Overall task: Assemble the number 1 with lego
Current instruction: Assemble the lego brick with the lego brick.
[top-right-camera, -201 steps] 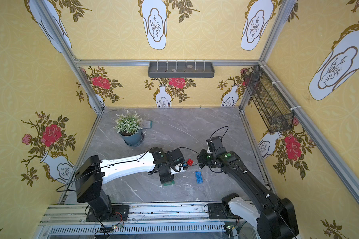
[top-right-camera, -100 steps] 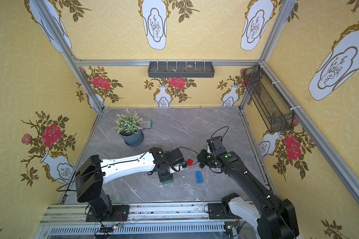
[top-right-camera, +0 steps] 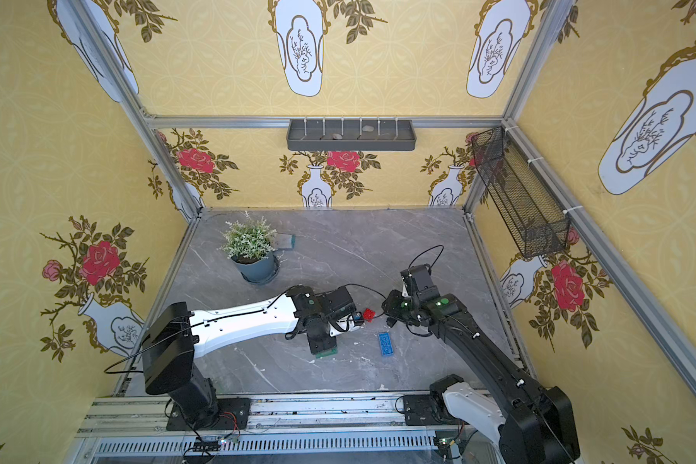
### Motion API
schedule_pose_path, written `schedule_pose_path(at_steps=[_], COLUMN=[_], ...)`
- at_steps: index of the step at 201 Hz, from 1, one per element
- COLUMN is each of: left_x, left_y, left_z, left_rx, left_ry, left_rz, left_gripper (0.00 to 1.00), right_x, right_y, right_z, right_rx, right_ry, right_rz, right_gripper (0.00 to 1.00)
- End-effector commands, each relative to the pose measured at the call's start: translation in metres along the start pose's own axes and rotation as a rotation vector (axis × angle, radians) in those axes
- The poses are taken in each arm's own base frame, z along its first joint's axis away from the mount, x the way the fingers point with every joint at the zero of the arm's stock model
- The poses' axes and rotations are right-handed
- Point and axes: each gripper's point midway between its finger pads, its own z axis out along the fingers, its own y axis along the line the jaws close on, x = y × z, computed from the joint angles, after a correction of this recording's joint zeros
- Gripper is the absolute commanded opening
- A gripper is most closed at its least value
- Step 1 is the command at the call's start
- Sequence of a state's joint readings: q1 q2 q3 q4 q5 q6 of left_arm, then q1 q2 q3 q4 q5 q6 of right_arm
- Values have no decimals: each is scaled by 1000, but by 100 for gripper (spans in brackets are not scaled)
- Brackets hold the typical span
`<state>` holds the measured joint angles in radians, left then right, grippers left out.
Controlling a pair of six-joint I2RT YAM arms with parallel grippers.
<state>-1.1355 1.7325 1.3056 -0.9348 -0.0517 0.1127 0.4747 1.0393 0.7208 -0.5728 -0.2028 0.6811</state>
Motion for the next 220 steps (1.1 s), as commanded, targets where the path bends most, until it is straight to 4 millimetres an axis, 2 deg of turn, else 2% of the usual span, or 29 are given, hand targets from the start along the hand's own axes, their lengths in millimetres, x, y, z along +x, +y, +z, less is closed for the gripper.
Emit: schedule_pose_path(at_steps=[1,100,160,220], left_x=[3,6,0,-5], left_y=[-1,4,-5,0], left_z=[3,9,5,-2], left_rx=[10,-43,-6,-31], left_ry=[11,11,-51,-77], left_rz=[-5,41,57,55], left_gripper=[29,26,23,22], right_x=[-1,-2,-2,-2], right_y=[1,0,2,2], right_z=[-2,-1,-1,-2], right_rx=[-1,0,0,-5], right_ry=[-8,-10,-7,-10], right_rz=[-4,3,1,4], right_gripper=[42,42,42,42])
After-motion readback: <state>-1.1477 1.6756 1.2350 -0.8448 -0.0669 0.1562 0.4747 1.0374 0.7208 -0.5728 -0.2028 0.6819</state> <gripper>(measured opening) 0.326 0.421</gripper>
